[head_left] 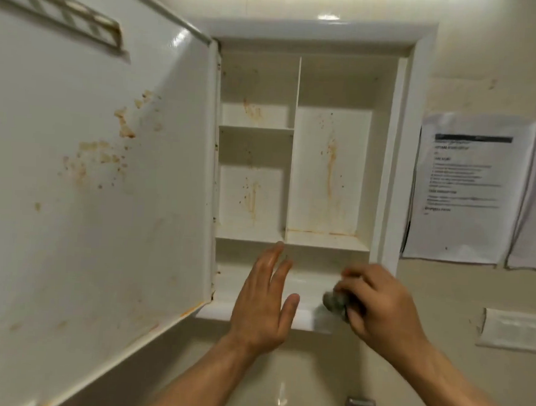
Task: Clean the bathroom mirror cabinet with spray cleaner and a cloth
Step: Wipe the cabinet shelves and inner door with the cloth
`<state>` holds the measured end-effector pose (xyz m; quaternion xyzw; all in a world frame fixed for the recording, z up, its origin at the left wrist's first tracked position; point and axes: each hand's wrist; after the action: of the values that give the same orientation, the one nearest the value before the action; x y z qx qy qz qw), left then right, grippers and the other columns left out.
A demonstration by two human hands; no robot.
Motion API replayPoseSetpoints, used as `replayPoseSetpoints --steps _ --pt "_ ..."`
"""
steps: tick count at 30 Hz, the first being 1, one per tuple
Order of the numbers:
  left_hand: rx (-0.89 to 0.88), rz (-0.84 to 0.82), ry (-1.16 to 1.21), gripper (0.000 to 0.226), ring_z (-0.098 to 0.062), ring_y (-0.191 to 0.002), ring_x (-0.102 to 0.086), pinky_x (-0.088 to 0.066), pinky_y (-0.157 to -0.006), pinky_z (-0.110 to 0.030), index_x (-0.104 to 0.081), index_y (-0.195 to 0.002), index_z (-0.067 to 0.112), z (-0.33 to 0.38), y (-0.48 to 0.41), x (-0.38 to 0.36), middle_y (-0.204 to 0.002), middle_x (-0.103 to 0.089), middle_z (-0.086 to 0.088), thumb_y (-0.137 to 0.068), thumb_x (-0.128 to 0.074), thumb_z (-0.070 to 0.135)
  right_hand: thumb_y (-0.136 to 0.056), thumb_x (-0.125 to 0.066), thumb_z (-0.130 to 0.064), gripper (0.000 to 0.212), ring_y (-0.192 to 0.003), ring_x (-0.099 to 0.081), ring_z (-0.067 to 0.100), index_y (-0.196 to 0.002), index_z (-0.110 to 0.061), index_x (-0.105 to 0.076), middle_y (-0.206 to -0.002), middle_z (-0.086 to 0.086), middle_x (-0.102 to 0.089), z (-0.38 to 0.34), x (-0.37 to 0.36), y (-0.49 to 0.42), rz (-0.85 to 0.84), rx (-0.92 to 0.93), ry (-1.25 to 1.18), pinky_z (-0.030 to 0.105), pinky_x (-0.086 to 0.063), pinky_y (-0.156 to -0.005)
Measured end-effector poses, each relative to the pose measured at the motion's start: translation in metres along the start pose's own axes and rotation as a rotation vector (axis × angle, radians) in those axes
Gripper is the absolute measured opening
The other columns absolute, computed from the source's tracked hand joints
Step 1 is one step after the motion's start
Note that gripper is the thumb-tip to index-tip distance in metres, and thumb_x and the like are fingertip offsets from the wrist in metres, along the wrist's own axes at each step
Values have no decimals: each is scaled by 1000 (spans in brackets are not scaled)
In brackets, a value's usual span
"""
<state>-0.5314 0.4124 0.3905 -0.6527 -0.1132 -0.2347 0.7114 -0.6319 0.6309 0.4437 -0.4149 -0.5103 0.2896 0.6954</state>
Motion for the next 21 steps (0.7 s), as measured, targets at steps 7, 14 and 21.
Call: replayPoseSetpoints --steps 7,14,21 --pt "-71 151 -157 59 -21 -160 -14 -28 -126 -49 -38 -153 13 -2 -109 38 -172 -16 -4 -101 -50 38 -83 -67 2 22 -91 -52 17 -102 -6 -64 -104 11 -58 1 49 -168 528 -197 -15 22 -45 -74" --pt "-128 196 -374 66 -25 -160 -14 -16 -130 -48 -31 -158 10 4 -186 75 -171 -19 -11 -100 -47 38 -102 -51 -13 27 -127 -52 24 -127 -13 -61 -138 7 -57 21 24 -258 428 -255 76 44 -48 -107" --pt "-131 128 -422 70 -13 -160 12 -5 -130 -42 -9 -165 11 0 -215 60 -174 7 -4 -103 -29 37 -110 -30 -35 65 -160 0 32 -165 -10 -6 -173 14 -4 39 -44 -288 -64 -275 390 46 1 -131"
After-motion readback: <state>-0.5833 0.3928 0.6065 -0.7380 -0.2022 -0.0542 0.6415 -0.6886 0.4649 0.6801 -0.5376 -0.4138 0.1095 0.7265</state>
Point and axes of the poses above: each hand's wrist, its own y-axis away from the middle knuckle, its own x-axis out of the back of the hand, z = x × y
